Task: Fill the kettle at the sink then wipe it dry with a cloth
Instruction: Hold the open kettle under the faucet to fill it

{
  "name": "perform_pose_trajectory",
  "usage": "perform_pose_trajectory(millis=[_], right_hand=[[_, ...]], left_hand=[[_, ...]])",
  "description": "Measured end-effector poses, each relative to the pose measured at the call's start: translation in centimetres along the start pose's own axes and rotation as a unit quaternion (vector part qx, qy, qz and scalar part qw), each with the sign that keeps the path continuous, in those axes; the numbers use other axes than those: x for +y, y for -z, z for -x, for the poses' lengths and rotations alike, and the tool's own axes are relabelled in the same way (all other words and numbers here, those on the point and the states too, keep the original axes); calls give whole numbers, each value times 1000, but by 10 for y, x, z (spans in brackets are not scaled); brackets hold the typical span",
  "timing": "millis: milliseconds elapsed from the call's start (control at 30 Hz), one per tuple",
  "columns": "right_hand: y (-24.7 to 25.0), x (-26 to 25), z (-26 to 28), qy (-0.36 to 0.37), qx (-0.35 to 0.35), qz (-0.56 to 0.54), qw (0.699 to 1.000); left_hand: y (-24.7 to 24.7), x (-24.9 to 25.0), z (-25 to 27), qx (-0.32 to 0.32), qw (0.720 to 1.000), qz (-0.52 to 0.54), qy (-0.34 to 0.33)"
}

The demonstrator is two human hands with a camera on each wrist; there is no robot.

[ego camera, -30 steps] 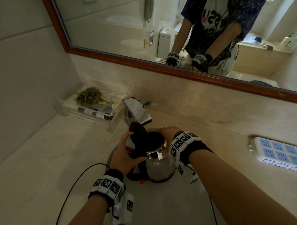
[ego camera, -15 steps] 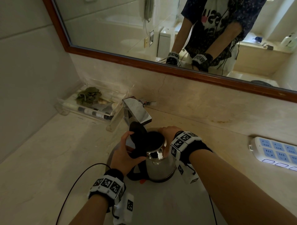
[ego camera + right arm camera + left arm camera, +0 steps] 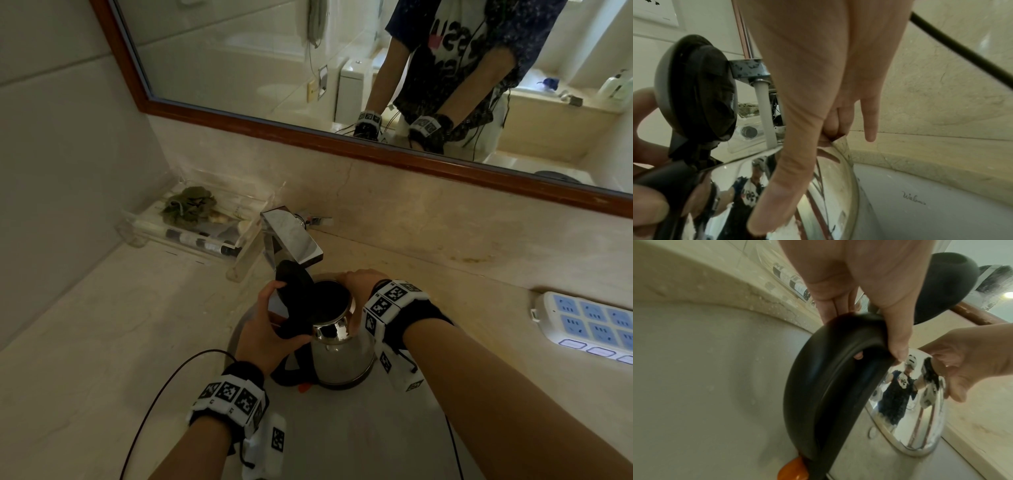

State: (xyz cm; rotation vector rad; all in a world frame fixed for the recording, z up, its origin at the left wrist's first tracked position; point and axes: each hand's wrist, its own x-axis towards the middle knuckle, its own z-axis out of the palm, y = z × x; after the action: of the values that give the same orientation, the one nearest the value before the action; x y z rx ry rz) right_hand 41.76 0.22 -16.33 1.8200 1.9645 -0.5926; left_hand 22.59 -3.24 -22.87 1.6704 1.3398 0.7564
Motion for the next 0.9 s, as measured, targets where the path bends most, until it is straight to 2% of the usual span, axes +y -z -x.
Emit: perform_pose_trajectory(millis=[900], right_hand=[[3, -1, 2, 0, -6, 6, 1000]], left_hand=[[0, 1, 1, 2, 1000, -16, 0]])
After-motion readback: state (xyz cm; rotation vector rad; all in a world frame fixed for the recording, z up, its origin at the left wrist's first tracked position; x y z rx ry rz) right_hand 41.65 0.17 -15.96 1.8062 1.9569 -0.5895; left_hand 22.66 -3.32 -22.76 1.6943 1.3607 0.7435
